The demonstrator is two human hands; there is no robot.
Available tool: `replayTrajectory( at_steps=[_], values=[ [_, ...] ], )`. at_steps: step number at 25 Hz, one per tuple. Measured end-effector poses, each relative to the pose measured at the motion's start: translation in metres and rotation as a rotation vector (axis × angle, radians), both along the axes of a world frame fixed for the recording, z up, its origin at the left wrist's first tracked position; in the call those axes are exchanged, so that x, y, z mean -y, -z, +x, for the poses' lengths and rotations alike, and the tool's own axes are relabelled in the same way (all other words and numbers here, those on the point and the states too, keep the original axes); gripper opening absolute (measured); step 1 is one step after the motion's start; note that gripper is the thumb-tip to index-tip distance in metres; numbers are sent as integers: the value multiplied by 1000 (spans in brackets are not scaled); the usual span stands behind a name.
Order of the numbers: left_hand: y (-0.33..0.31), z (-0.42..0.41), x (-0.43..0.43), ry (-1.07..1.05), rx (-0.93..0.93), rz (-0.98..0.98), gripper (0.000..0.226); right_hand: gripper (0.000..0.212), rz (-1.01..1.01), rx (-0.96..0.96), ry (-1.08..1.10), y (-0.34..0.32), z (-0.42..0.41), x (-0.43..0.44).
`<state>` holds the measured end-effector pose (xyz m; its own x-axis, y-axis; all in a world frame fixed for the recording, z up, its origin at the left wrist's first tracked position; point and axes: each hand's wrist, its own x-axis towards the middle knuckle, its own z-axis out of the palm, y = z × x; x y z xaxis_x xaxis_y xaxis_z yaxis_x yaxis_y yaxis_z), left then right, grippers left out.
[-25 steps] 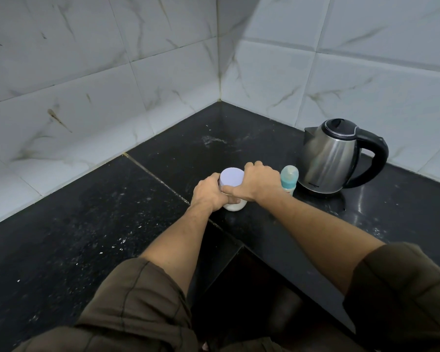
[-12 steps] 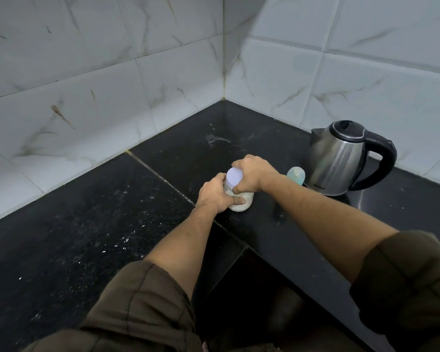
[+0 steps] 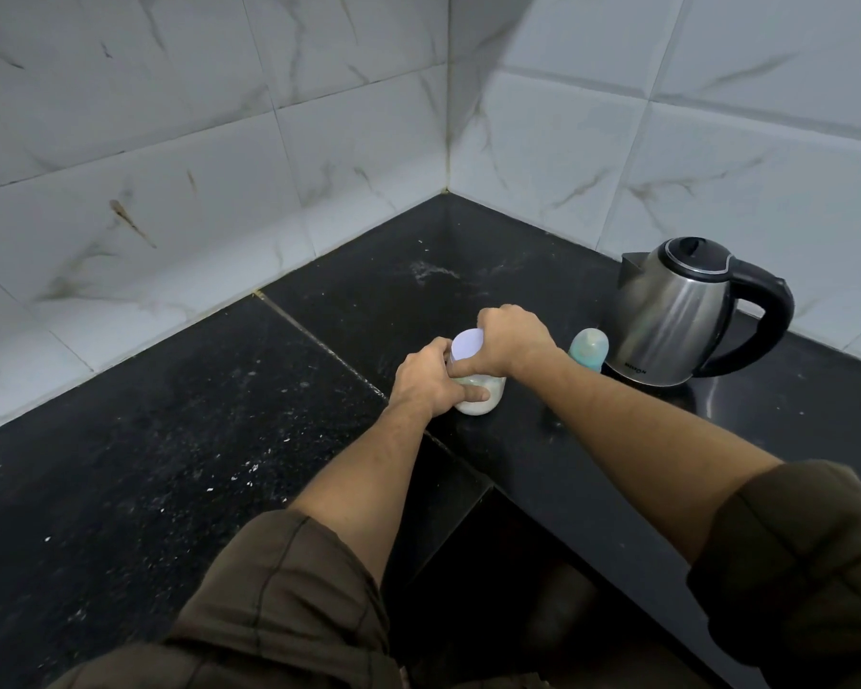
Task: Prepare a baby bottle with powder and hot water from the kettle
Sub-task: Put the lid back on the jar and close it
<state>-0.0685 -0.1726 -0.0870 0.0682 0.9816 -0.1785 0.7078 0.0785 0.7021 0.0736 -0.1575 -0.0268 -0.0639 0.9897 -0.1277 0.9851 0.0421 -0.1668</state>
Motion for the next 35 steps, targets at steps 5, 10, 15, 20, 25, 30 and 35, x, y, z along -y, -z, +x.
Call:
replayTrajectory(
  at_steps=[5, 10, 15, 20, 25, 30, 35],
  values=[
    [-1, 0, -1, 5, -4, -10, 73, 71, 25, 20, 74, 0, -1, 6],
    [2, -2, -5, 4, 0, -15, 71, 65, -31, 31, -19, -5, -2, 0],
    [0, -1, -6, 5, 5, -18, 79, 48, 2, 3, -55, -5, 3, -3],
    [0, -1, -6, -3, 18, -33, 75, 56, 26, 83, -85, 0, -2, -3],
    [-1, 0, -3, -5, 28, -27, 71, 62, 5, 72, 0, -6, 0, 0],
    [2, -4, -4, 5, 29, -16, 74, 79, 60, 281, 26, -12, -6, 6],
    [0, -2, -5, -1, 21, -19, 80, 70, 51, 169, 24, -23, -2, -2]
  ],
)
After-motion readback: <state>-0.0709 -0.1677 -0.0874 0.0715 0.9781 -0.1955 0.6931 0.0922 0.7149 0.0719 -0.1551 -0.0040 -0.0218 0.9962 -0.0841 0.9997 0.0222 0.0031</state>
